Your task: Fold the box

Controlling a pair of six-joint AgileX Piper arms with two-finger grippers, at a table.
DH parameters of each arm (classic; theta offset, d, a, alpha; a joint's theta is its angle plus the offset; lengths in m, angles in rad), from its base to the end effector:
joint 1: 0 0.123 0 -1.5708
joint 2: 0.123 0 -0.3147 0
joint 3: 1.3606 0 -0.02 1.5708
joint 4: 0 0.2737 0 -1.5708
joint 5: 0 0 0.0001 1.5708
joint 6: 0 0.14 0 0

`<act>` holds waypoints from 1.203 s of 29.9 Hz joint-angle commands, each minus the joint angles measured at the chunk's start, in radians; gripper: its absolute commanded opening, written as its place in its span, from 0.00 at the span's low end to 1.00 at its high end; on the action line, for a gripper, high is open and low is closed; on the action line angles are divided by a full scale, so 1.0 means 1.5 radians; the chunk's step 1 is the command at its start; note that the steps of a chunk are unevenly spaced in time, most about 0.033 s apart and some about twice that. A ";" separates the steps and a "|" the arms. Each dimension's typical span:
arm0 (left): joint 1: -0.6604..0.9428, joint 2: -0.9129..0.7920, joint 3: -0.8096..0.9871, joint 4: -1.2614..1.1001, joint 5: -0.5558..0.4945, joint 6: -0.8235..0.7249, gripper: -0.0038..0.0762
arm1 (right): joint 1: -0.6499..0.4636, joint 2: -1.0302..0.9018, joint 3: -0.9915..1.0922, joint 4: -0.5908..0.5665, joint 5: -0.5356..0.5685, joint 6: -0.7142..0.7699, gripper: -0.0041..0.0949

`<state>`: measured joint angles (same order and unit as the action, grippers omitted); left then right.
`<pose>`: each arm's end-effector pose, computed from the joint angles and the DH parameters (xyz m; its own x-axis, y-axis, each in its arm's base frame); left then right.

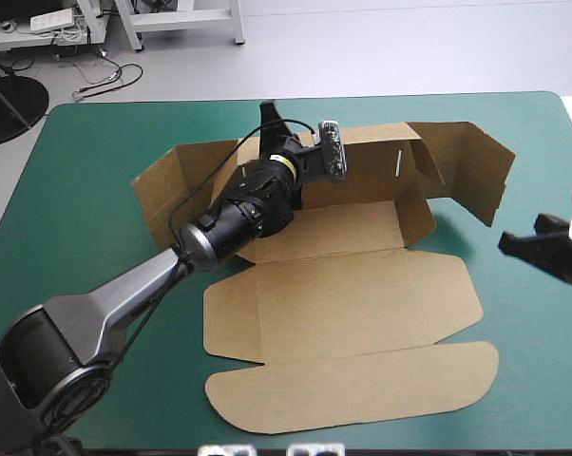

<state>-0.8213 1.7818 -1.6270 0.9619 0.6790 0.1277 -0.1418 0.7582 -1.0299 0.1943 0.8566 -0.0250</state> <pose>0.3818 -0.3043 0.3642 0.0779 0.9526 -0.2942 0.4502 0.2297 0.8629 0.1725 -0.0040 0.4156 -0.4607 0.1687 -0.8714 0.0600 0.9854 0.1590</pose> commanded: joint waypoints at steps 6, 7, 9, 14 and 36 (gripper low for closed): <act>-0.016 -0.034 0.047 0.088 -0.040 -0.081 0.04 | 0.002 0.265 -0.281 0.089 0.001 -0.077 0.02; -0.016 -0.034 0.050 0.088 -0.045 -0.081 0.04 | 0.002 0.299 -0.311 0.102 0.010 -0.088 0.02; -0.020 -0.034 0.050 0.088 -0.045 -0.081 0.04 | 0.002 0.358 -0.361 0.127 0.025 -0.106 0.02; -0.020 -0.034 0.050 0.088 -0.048 -0.085 0.04 | 0.002 0.529 -0.499 0.200 0.078 -0.153 0.02; -0.020 -0.029 0.050 0.104 -0.047 -0.085 0.04 | 0.002 0.895 -0.837 0.242 0.264 -0.086 0.02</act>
<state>-0.8393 1.7818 -1.5269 1.0749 0.6407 0.0153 -0.1409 2.1814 -2.2869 0.5262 1.2463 -0.1587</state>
